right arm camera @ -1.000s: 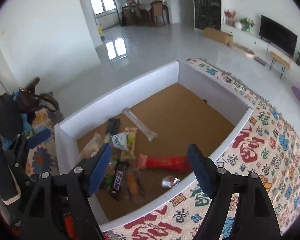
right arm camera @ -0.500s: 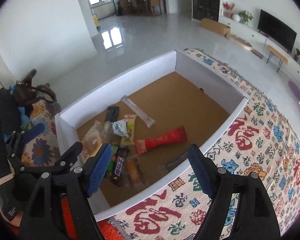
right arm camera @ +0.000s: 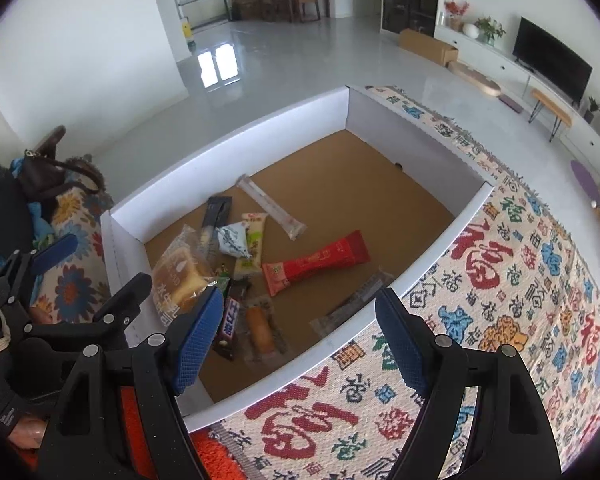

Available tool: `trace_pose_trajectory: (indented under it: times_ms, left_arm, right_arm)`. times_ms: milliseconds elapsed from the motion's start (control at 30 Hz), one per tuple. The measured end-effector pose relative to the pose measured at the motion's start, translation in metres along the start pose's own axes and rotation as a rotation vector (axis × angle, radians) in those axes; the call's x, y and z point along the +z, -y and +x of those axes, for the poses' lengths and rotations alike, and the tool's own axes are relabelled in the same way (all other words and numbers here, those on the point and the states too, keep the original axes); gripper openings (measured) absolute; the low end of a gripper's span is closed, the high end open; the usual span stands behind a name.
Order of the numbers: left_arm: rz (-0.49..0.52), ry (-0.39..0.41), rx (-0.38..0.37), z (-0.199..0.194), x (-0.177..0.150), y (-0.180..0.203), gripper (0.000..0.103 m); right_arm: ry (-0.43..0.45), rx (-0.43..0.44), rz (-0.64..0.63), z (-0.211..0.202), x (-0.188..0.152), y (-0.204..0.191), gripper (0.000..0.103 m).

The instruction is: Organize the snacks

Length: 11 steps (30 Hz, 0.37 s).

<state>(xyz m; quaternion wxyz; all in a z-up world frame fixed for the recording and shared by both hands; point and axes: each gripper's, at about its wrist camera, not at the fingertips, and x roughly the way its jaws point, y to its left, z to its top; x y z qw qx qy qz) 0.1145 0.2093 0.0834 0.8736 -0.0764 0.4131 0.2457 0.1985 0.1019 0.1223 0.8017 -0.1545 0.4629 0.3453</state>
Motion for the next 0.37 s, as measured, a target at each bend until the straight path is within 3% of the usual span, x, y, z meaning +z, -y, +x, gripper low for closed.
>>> trace_pose_trajectory:
  times_ms: [367]
  left_arm:
    - [-0.010, 0.007, -0.019, -0.0023, -0.0019, -0.0006, 0.103]
  right_arm:
    - [-0.005, 0.000, -0.002, 0.0026, -0.0015, -0.0007, 0.081]
